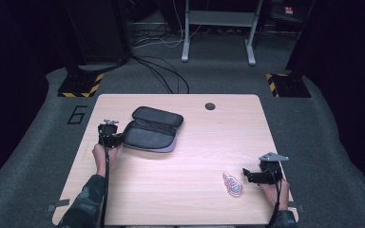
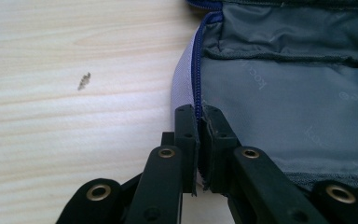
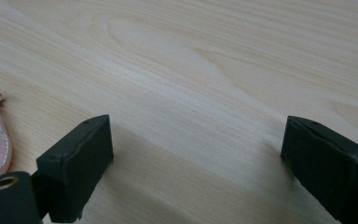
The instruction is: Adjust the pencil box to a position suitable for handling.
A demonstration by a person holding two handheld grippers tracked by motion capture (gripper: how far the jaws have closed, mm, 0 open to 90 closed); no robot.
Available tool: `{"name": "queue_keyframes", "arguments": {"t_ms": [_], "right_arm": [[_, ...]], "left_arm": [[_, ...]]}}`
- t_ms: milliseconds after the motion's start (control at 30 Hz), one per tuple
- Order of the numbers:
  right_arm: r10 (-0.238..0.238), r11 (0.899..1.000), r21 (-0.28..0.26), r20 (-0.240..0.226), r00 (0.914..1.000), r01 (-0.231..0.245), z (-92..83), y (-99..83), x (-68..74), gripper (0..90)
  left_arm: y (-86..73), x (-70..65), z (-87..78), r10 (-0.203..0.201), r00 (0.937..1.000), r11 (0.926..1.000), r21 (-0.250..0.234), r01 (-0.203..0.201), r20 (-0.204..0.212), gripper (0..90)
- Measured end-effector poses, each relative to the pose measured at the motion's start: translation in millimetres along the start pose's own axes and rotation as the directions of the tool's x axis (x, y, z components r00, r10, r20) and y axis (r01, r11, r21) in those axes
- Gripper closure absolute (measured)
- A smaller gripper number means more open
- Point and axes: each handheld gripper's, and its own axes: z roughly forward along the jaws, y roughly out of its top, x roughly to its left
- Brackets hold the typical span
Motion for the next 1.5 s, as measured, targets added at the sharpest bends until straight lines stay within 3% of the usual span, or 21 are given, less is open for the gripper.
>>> {"name": "queue_keyframes", "arguments": {"t_ms": [167, 467, 667, 1033, 1200, 1500], "right_arm": [[0.001, 1.0, -0.001, -0.001, 1.0, -0.001, 0.1, -0.1, 0.0, 8.5], [0.0, 1.0, -0.001, 0.001, 1.0, 0.0, 0.1, -0.1, 0.2, 8.6], [0.001, 1.0, -0.002, 0.002, 1.0, -0.001, 0.1, -0.1, 0.2, 8.6], [0.001, 1.0, -0.003, 0.002, 1.0, -0.001, 0.1, -0.1, 0.2, 8.8], [0.001, 1.0, -0.003, 0.002, 1.0, -0.001, 0.1, -0.1, 0.1, 8.8], [0.001, 1.0, -0.003, 0.002, 1.0, -0.001, 0.1, -0.1, 0.2, 8.8]], "left_arm": [[-5.3, -6.1, -4.6, -0.028, 0.9992, 0.9996, -0.004, 0.029, 0.027, 84.9], [-19.7, -28.7, -14.8, -0.016, 0.998, 0.999, -0.042, 0.018, 0.062, 83.3], [-28.5, -45.0, -18.4, 0.024, 0.995, 0.9993, -0.029, -0.022, 0.096, 84.0], [-35.9, -70.4, -18.8, 0.06, 0.9884, 0.9978, -0.037, -0.055, 0.14, 85.7], [-38.7, -79.7, -19.0, 0.059, 0.9855, 0.9975, -0.048, -0.052, 0.159, 86.0], [-45.9, -103.0, -19.2, 0.014, 0.979, 0.9972, -0.075, 0.001, 0.203, 85.3]]}}
